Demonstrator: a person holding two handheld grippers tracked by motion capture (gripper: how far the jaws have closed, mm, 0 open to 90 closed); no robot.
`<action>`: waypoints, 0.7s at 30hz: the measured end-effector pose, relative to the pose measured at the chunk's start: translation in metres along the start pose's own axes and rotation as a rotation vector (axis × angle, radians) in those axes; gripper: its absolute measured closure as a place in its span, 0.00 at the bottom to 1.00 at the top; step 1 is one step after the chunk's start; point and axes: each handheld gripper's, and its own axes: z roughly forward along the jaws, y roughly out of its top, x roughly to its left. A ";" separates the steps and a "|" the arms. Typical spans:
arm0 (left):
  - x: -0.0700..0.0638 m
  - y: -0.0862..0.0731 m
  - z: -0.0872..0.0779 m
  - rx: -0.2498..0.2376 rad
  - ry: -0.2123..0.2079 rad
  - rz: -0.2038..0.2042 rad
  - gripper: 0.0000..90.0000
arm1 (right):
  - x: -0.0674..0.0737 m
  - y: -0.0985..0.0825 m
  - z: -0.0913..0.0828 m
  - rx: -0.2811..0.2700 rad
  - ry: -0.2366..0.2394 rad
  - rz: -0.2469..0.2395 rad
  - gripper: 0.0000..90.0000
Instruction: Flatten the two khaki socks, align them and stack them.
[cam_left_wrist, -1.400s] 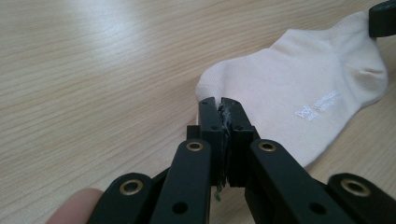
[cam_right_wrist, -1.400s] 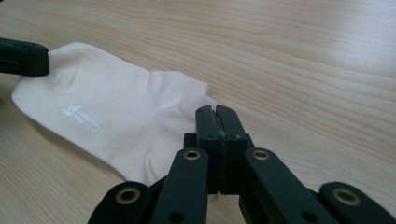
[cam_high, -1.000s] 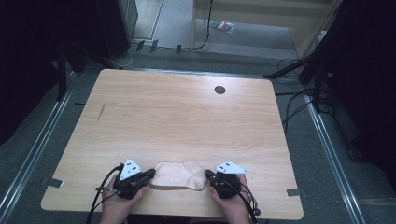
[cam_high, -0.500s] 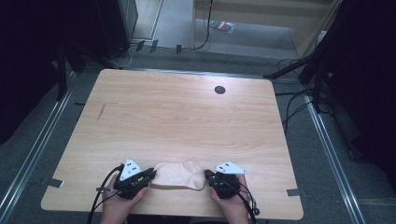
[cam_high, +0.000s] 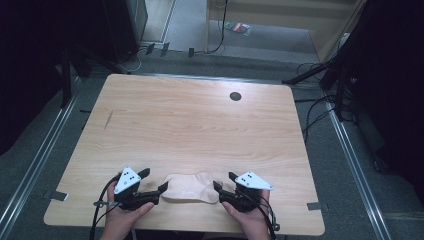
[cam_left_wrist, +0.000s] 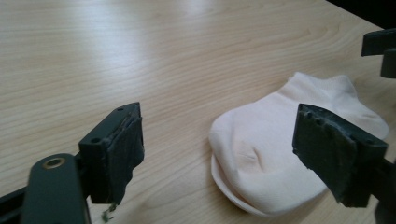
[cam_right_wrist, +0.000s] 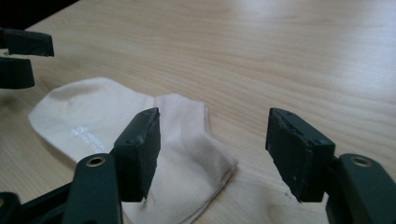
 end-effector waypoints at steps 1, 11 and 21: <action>0.002 0.001 -0.002 -0.007 0.003 -0.009 0.15 | -0.002 0.002 -0.004 -0.025 -0.003 0.000 0.35; 0.015 0.006 -0.011 -0.030 0.026 -0.021 0.11 | -0.021 0.007 -0.015 -0.068 -0.047 0.036 0.22; 0.045 0.006 -0.026 -0.054 0.097 -0.050 0.11 | -0.045 0.008 -0.028 -0.113 -0.073 0.110 0.20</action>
